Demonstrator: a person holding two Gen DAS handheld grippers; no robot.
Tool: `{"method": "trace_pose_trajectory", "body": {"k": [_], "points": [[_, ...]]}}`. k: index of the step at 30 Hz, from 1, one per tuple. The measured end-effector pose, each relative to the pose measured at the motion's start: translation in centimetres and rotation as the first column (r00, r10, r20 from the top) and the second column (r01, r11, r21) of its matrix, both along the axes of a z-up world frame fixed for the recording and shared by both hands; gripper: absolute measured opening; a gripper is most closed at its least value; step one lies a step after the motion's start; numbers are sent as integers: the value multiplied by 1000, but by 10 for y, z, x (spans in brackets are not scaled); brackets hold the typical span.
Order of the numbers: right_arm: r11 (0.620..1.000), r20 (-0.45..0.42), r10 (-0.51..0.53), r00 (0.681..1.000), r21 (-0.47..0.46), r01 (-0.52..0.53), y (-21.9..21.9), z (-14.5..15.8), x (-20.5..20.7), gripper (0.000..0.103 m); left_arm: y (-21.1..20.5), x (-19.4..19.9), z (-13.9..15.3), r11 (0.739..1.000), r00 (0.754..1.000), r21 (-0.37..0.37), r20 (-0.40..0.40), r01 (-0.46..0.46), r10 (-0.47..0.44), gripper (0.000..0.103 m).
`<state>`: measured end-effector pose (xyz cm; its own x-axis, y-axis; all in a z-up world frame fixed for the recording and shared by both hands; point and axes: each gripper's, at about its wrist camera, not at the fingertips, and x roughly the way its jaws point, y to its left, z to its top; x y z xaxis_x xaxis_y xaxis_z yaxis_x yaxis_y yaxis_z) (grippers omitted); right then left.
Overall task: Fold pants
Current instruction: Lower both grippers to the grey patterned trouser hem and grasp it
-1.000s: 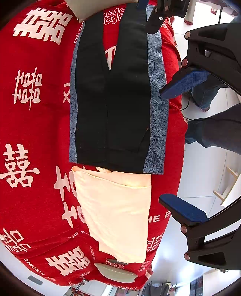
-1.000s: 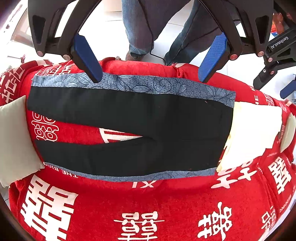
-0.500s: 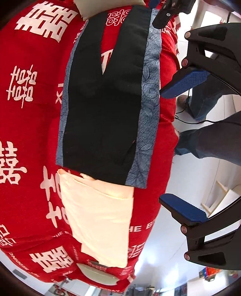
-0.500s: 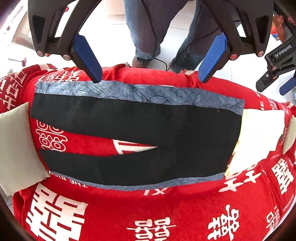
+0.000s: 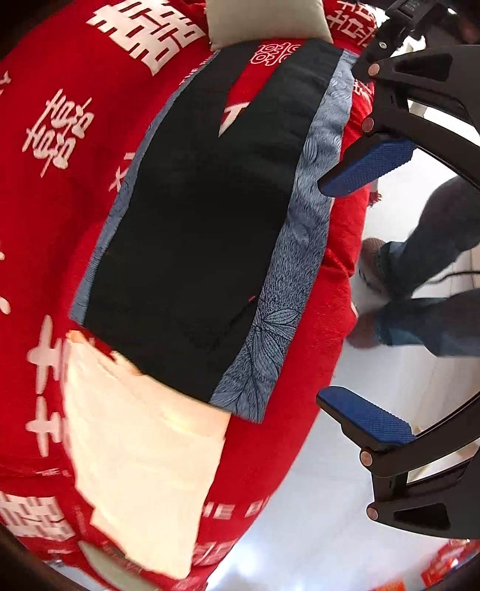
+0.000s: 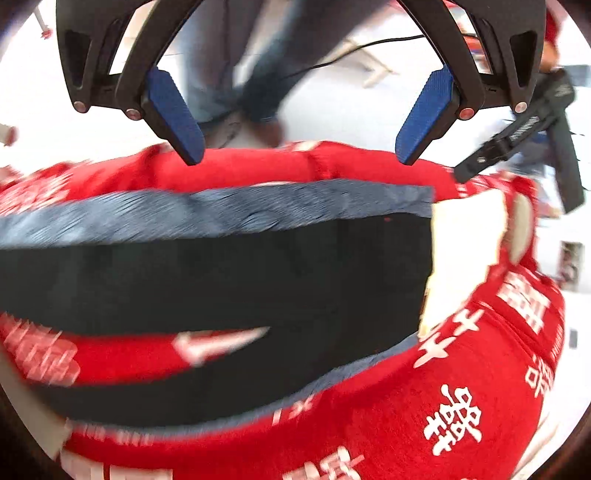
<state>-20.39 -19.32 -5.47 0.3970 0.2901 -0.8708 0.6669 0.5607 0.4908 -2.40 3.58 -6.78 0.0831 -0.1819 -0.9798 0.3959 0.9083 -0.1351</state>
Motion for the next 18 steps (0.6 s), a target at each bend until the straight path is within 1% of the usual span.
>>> {"method": "trace_pose_trajectory", "body": {"k": [1,2,3,4,5,6,7,10,13,15,18], "points": [[999,13,-14,1000,41,13,6,-16,2,96,5,3,-16,1000,1000,-15,-21,0,-1,103],[996,23,-22,999,82,20,12,-32,5,87,9,4,-25,1000,1000,-28,-32,-1,0,103],[993,29,-21,999,121,18,21,-51,10,76,13,6,-36,999,999,-45,-41,-4,2,97],[988,36,-14,999,153,8,29,-67,15,72,18,6,-45,998,999,-63,-50,-6,3,90],[984,42,-7,999,176,-1,37,-82,20,70,22,8,-57,997,997,-78,-73,-5,-1,90],[983,48,-9,999,185,0,45,-95,25,70,28,9,-74,996,994,-87,-105,-16,6,90],[981,60,-19,998,192,7,51,-106,28,70,31,9,-81,995,993,-95,-119,-26,14,90],[978,94,-65,993,203,45,60,-127,34,70,43,13,-107,987,986,-148,-164,-59,34,90],[972,137,-120,983,220,88,59,-142,39,70,46,17,-116,982,985,-177,-170,-65,34,90],[964,165,-155,974,242,113,55,-146,43,70,46,20,-119,976,983,-204,-180,-74,37,90],[946,207,-216,954,288,152,45,-145,50,70,44,25,-125,964,976,-249,-215,-94,40,90]]}}
